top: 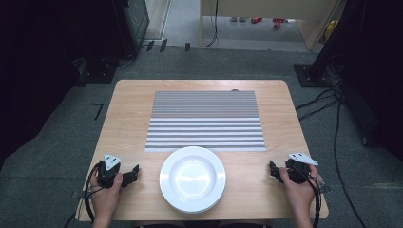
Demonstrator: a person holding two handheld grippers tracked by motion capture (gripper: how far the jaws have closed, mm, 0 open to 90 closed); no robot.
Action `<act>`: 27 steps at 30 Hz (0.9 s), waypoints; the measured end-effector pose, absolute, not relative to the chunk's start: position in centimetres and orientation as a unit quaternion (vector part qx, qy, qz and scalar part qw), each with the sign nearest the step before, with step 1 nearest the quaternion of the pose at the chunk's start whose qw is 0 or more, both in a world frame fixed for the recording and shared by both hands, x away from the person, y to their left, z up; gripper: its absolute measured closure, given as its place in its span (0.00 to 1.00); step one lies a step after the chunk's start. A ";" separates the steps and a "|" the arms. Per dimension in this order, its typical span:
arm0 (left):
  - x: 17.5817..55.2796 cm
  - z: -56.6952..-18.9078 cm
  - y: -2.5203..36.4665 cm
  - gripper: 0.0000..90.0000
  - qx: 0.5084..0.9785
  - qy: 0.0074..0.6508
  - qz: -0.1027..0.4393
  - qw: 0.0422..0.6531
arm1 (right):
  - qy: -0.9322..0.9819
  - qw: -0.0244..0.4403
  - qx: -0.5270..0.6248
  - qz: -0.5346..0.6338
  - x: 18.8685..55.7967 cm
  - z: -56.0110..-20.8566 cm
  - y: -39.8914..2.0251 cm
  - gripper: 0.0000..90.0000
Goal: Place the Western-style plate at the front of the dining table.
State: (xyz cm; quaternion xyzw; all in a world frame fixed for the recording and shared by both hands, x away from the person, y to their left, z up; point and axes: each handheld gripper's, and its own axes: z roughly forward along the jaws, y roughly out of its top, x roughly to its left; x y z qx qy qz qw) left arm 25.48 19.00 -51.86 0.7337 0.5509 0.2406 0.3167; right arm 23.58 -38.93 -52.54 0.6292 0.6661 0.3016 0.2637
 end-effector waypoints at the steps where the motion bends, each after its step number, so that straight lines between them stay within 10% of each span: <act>1: 25.6 -51.9 18.9 0.15 0.734 0.551 0.240 0.317 | 0.665 0.264 0.630 0.301 23.6 -52.5 -38.9 0.15; 27: 26.3 -51.7 17.7 0.09 0.724 0.569 0.252 0.298 | 0.649 0.262 0.656 0.281 24.5 -52.7 -38.8 0.00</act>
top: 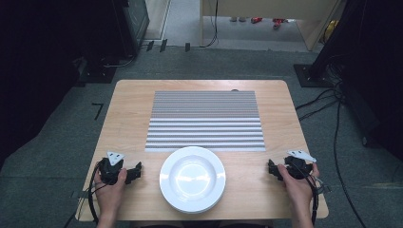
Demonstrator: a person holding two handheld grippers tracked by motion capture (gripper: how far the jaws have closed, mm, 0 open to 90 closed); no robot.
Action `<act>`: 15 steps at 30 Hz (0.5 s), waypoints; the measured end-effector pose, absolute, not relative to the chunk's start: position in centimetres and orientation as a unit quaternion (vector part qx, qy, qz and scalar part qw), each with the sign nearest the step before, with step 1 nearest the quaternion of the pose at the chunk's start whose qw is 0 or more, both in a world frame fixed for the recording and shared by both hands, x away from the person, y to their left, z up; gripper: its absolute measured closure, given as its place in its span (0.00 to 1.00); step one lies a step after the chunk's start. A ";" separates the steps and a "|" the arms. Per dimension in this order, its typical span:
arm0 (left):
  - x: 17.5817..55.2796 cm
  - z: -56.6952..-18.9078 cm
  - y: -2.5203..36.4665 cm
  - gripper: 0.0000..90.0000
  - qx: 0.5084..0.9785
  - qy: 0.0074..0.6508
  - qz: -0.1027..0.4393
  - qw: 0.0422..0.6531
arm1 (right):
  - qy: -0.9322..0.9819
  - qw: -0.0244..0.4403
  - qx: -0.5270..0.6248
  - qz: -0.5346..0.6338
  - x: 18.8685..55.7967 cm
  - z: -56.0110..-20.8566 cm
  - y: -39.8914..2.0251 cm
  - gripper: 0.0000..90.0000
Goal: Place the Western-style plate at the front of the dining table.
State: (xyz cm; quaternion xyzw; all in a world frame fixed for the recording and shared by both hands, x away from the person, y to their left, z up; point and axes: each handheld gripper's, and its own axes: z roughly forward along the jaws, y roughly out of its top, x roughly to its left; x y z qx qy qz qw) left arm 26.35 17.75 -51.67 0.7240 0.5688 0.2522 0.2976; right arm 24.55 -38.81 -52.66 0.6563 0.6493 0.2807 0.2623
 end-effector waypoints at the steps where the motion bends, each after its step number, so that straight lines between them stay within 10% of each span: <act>1: 26.3 -51.7 17.7 0.09 0.724 0.569 0.252 0.298 | 0.649 0.262 0.656 0.281 24.5 -52.7 -38.8 0.00; 15: 25.4 -49.2 17.1 0.09 0.704 0.560 0.222 0.376 | 0.626 0.271 0.674 0.282 24.6 -51.2 -37.9 0.00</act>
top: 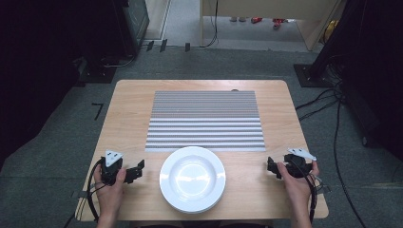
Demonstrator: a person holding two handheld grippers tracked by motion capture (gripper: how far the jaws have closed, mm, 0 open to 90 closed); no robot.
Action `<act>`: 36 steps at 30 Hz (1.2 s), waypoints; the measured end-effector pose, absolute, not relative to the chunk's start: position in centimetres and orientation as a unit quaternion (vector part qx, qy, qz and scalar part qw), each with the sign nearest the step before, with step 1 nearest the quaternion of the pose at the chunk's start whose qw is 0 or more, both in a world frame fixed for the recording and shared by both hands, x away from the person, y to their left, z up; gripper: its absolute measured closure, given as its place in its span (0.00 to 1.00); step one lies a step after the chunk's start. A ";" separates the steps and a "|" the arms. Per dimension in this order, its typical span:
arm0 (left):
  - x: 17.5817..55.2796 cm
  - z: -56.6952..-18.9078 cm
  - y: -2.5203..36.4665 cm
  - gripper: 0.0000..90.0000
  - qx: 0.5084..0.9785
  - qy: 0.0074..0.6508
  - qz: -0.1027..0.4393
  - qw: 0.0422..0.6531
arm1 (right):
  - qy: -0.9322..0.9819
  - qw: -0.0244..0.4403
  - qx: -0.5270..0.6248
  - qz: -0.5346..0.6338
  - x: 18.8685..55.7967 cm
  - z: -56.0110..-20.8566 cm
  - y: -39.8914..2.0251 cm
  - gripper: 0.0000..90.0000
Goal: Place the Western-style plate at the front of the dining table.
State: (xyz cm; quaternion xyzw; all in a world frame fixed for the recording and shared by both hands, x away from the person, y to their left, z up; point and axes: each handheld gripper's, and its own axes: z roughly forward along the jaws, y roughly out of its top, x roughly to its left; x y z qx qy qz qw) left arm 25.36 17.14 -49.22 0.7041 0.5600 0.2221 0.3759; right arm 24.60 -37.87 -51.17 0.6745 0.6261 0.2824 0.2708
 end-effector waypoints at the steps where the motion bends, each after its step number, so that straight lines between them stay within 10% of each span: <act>1: 25.3 -49.1 17.0 0.10 0.704 0.559 0.220 0.380 | 0.623 0.274 0.674 0.286 24.6 -51.0 -37.7 0.00; 36: 23.3 -47.5 12.1 0.10 0.728 0.517 0.176 0.414 | 0.662 0.232 0.599 0.386 23.0 -47.9 -29.7 0.02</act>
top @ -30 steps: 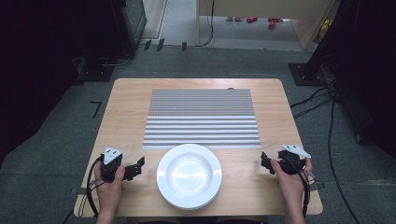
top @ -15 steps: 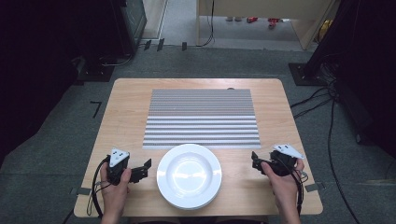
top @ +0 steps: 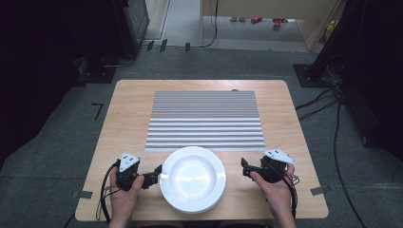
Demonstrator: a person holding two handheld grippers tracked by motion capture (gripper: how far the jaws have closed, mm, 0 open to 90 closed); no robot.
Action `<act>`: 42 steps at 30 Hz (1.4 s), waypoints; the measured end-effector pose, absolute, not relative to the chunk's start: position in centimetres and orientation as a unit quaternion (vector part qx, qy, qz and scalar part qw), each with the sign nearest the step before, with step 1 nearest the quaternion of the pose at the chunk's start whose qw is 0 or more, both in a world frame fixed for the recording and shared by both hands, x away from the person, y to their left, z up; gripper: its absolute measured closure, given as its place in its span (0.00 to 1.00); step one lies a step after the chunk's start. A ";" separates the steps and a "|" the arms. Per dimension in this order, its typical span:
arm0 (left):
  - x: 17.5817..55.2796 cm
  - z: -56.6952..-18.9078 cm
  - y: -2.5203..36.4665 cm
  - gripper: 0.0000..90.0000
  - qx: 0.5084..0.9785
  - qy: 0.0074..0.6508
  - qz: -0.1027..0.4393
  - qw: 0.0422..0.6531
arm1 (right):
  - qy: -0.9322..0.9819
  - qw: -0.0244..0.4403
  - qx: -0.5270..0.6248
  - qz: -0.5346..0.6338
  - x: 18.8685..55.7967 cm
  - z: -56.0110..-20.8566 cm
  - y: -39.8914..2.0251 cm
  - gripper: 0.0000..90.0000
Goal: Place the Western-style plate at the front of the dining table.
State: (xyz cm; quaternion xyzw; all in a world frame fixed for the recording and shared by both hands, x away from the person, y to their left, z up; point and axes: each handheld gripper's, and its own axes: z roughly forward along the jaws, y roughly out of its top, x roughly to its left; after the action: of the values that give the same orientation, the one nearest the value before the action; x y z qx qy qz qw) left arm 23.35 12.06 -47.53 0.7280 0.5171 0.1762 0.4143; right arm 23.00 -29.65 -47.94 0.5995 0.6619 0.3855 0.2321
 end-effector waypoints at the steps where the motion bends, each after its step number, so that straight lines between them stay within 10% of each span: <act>1: 23.3 -47.5 11.9 0.10 0.729 0.515 0.175 0.415 | 0.661 0.233 0.599 0.388 22.9 -47.9 -29.5 0.05; 25: 22.5 -48.2 8.5 0.17 0.766 0.486 0.126 0.402 | 0.665 0.231 0.569 0.425 21.4 -47.7 -25.2 0.39; 42: 22.3 -48.5 8.8 0.60 0.760 0.495 0.121 0.403 | 0.679 0.127 0.567 0.449 21.1 -48.5 -23.4 0.69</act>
State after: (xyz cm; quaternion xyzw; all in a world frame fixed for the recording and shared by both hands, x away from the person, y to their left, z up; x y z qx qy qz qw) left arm 22.35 8.78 -48.50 0.7599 0.4951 0.1211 0.4034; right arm 21.06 -23.36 -48.50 0.5668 0.6789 0.4490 0.1274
